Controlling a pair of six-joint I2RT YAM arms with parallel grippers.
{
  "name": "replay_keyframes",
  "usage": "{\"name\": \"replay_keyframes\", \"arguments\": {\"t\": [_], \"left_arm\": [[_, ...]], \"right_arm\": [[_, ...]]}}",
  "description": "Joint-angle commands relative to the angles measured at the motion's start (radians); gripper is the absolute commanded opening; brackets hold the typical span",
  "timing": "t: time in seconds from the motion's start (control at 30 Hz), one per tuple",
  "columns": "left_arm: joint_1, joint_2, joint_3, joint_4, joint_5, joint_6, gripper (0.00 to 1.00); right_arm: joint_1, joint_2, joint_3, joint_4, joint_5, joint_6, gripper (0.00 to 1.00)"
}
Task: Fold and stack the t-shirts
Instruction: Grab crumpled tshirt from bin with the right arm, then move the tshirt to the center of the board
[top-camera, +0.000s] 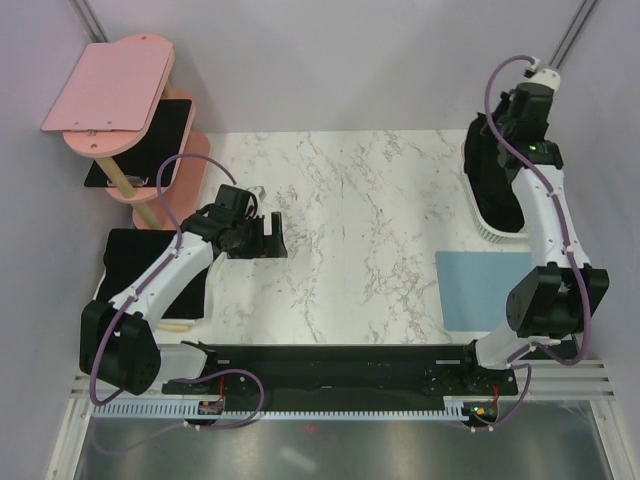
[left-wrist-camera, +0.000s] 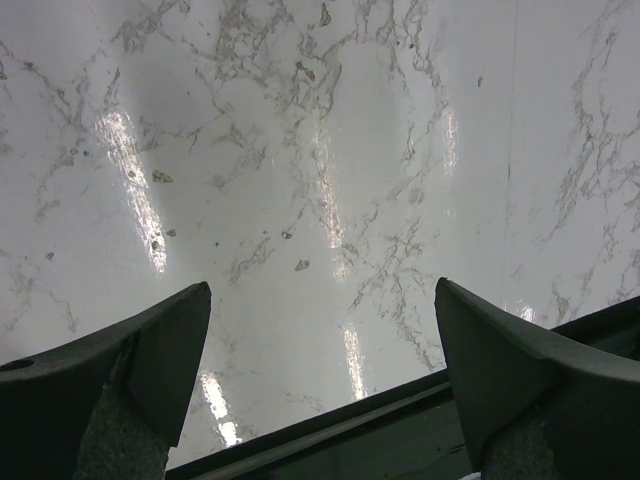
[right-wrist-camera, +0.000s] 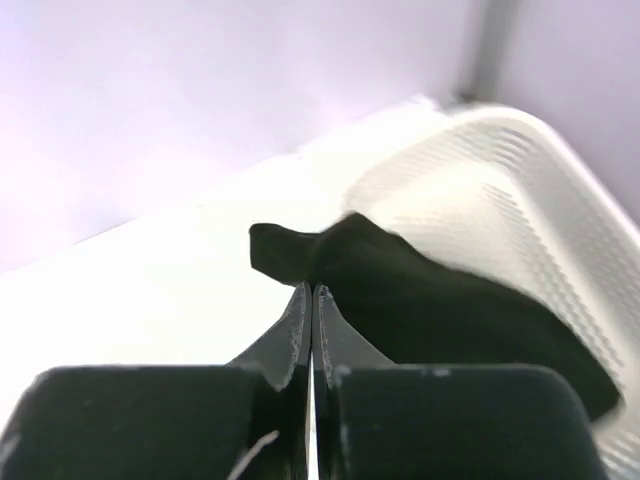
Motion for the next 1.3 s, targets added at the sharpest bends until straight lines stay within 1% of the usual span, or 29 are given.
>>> {"name": "replay_keyframes", "arguments": {"t": [0.0,0.1,0.2,0.43,0.47,0.57,0.77,0.9,0.97,1.0,1.1,1.13,1.2,1.23,1.27], "left_arm": [[0.003,-0.016,-0.002,0.014,-0.022,0.003,1.00],[0.004,-0.014,-0.002,0.014,-0.030,-0.001,1.00],[0.006,-0.014,-0.004,0.016,-0.036,-0.006,1.00],[0.007,-0.009,0.001,0.014,-0.055,-0.026,1.00],[0.007,-0.008,0.004,0.016,-0.058,-0.026,1.00],[0.009,-0.011,0.002,0.014,-0.064,-0.023,1.00],[0.009,-0.028,-0.005,0.001,-0.093,-0.010,1.00],[0.010,-0.026,-0.005,0.000,-0.094,-0.013,1.00],[0.010,-0.025,-0.005,-0.001,-0.102,-0.015,1.00],[0.012,-0.026,-0.005,-0.004,-0.108,-0.015,1.00],[0.013,-0.028,-0.004,-0.007,-0.117,-0.016,1.00],[0.015,-0.028,-0.004,-0.009,-0.117,-0.016,1.00],[0.015,-0.028,-0.002,-0.009,-0.119,-0.018,1.00],[0.015,-0.026,-0.004,-0.009,-0.119,-0.018,1.00],[0.016,-0.025,-0.001,-0.009,-0.119,-0.018,1.00]], "right_arm": [[0.235,-0.030,0.111,-0.012,-0.055,-0.124,0.00],[0.329,-0.044,0.170,-0.038,-0.064,-0.137,0.00],[0.394,-0.059,0.250,-0.071,-0.091,-0.139,0.00],[0.471,-0.113,0.391,-0.091,-0.210,-0.090,0.00],[0.477,-0.119,0.402,-0.096,-0.239,-0.080,0.00],[0.484,-0.140,0.430,-0.088,-0.255,-0.065,0.00],[0.484,-0.191,0.477,-0.049,-0.190,-0.073,0.00],[0.486,-0.159,0.562,-0.053,-0.239,-0.031,0.00],[0.484,-0.125,0.597,-0.075,-0.301,-0.010,0.00],[0.484,-0.118,0.591,-0.076,-0.322,0.001,0.00],[0.484,-0.107,0.485,-0.075,-0.374,0.027,0.00],[0.486,-0.107,0.391,-0.065,-0.382,0.035,0.00],[0.486,-0.102,0.288,-0.056,-0.388,0.033,0.01],[0.486,-0.093,0.181,-0.049,-0.387,0.033,0.07],[0.487,-0.066,0.133,-0.047,-0.388,0.013,0.08]]}}
